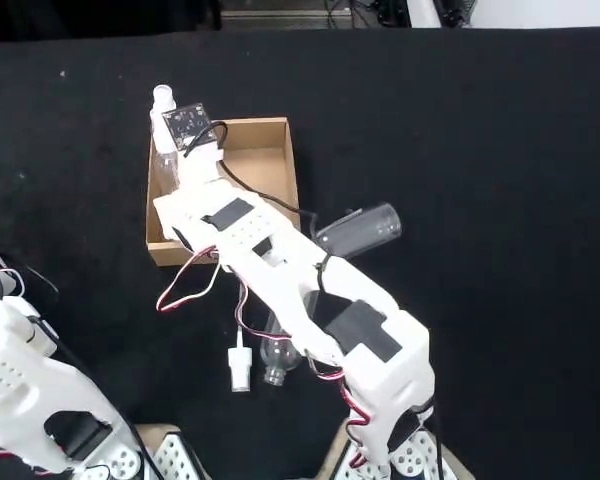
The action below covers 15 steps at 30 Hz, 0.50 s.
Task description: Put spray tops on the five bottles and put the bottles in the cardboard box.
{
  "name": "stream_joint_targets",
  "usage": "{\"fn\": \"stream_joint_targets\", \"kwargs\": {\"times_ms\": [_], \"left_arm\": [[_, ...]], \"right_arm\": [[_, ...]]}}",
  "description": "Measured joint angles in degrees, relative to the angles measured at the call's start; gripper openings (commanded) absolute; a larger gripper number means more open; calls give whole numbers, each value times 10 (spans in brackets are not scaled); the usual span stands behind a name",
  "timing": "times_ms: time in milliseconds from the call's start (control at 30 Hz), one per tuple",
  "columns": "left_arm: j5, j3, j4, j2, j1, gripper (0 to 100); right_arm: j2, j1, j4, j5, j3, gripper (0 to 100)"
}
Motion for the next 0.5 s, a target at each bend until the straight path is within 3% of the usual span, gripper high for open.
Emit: {"fn": "stream_joint_targets", "kwargs": {"times_ms": [233, 500], "left_arm": [[0, 0, 0, 0, 0, 30], [0, 0, 0, 0, 0, 30]], "right_arm": [[-46, 8, 91, 0, -1, 11], [-55, 69, 99, 0, -1, 11]]}}
